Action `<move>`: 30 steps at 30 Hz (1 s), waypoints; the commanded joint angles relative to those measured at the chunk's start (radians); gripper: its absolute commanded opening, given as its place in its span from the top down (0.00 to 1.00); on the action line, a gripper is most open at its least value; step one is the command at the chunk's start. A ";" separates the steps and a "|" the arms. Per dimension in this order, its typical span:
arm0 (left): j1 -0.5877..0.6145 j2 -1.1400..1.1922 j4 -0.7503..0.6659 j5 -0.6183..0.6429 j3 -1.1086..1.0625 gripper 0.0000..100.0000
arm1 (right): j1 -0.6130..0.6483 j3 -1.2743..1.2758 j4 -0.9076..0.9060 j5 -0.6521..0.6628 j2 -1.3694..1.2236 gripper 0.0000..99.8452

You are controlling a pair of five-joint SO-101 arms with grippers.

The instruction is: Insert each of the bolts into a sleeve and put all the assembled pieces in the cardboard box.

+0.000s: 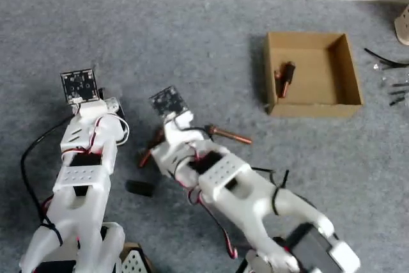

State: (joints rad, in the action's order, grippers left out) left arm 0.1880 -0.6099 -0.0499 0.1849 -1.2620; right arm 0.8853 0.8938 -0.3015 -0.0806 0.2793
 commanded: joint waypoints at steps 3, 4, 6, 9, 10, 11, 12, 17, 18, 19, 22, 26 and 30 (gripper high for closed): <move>0.042 -0.005 -0.021 0.012 0.047 0.99 | 0.067 0.018 -0.005 -0.129 0.054 0.85; 0.048 -0.005 -0.023 0.012 0.048 0.99 | 0.065 0.019 -0.005 -0.152 0.038 0.85; 0.056 -0.002 -0.017 0.012 0.062 0.99 | 0.062 0.019 -0.005 -0.170 -0.012 0.85; 0.058 0.001 -0.017 0.012 0.068 0.99 | 0.062 0.001 -0.004 -0.175 -0.090 0.85; 0.058 0.002 -0.017 0.012 0.067 0.99 | 0.062 -0.019 -0.008 -0.176 -0.114 0.85; 0.058 0.002 -0.017 0.012 0.067 0.99 | 0.062 -0.036 -0.008 -0.183 -0.136 0.85; 0.058 0.002 -0.017 0.012 0.067 0.99 | 0.062 -0.048 -0.010 -0.186 -0.154 0.85; 0.053 0.002 -0.017 0.012 0.067 0.99 | 0.064 -0.068 -0.039 -0.187 -0.188 0.85; 0.053 0.002 -0.017 0.012 0.067 0.99 | 0.065 -0.070 -0.050 -0.187 -0.188 0.85; 0.053 0.002 -0.017 0.012 0.067 0.99 | 0.067 -0.070 -0.056 -0.187 -0.186 0.85; 0.051 0.002 -0.017 0.012 0.068 0.99 | 0.076 -0.070 -0.058 -0.187 -0.193 0.85; 0.051 0.002 -0.017 0.012 0.068 0.99 | 0.077 -0.070 -0.059 -0.187 -0.194 0.85; 0.051 0.002 -0.017 0.012 0.068 0.99 | 0.087 -0.070 -0.059 -0.187 -0.194 0.85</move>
State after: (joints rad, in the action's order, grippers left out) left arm 0.2386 -0.6084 -0.0499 0.1849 -1.2421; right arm 0.9498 0.8339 -0.3460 -0.2585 0.0905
